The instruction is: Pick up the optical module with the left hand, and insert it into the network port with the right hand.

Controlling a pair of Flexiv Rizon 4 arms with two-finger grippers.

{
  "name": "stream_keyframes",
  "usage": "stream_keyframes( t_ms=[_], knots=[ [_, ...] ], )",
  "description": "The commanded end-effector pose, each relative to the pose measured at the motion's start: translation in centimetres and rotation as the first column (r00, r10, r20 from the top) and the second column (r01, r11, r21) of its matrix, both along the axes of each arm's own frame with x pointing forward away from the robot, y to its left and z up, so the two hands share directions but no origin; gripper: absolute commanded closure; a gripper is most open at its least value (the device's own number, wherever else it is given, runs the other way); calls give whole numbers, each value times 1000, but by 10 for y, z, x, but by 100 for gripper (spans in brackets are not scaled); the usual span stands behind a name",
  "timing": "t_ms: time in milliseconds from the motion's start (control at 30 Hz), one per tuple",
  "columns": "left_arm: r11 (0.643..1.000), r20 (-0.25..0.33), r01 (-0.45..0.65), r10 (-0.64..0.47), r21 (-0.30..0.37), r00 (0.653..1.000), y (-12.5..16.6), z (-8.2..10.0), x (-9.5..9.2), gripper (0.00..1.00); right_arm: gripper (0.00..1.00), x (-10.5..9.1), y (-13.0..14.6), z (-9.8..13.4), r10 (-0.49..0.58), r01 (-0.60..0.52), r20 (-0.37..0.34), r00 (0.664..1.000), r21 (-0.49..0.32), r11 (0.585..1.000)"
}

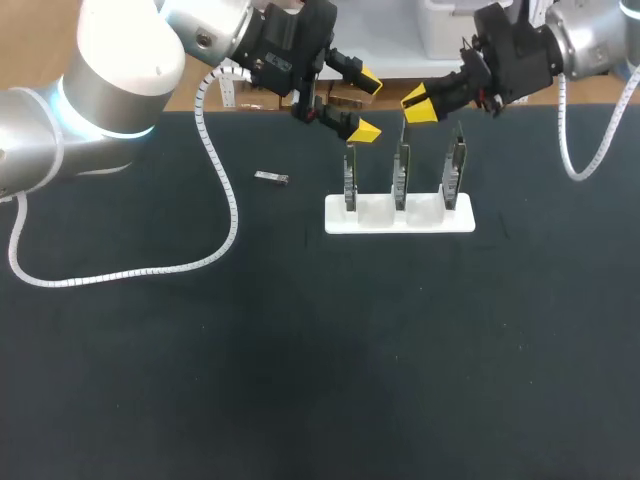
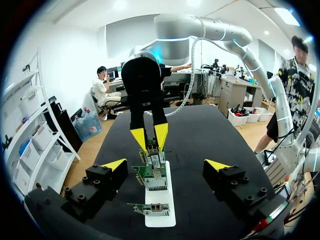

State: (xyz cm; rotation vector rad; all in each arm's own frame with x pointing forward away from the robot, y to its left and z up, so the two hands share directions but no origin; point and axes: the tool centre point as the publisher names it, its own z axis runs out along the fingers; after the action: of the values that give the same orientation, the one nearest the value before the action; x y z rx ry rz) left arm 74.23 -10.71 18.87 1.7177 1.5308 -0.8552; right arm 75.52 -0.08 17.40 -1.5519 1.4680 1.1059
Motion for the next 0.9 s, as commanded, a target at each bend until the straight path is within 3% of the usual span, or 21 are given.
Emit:
stream_keyframes(
  t_ms=[33,900],
  knots=[
    [1000,-4,3,-3,7,1000,-1,1,2,0,100,0,0,1,4,-4,10,1000,-2,1000],
    [1000,-4,3,-3,7,1000,-1,1,2,0,100,0,0,-7,2,-2,-6,1000,-10,1000]
  ],
)
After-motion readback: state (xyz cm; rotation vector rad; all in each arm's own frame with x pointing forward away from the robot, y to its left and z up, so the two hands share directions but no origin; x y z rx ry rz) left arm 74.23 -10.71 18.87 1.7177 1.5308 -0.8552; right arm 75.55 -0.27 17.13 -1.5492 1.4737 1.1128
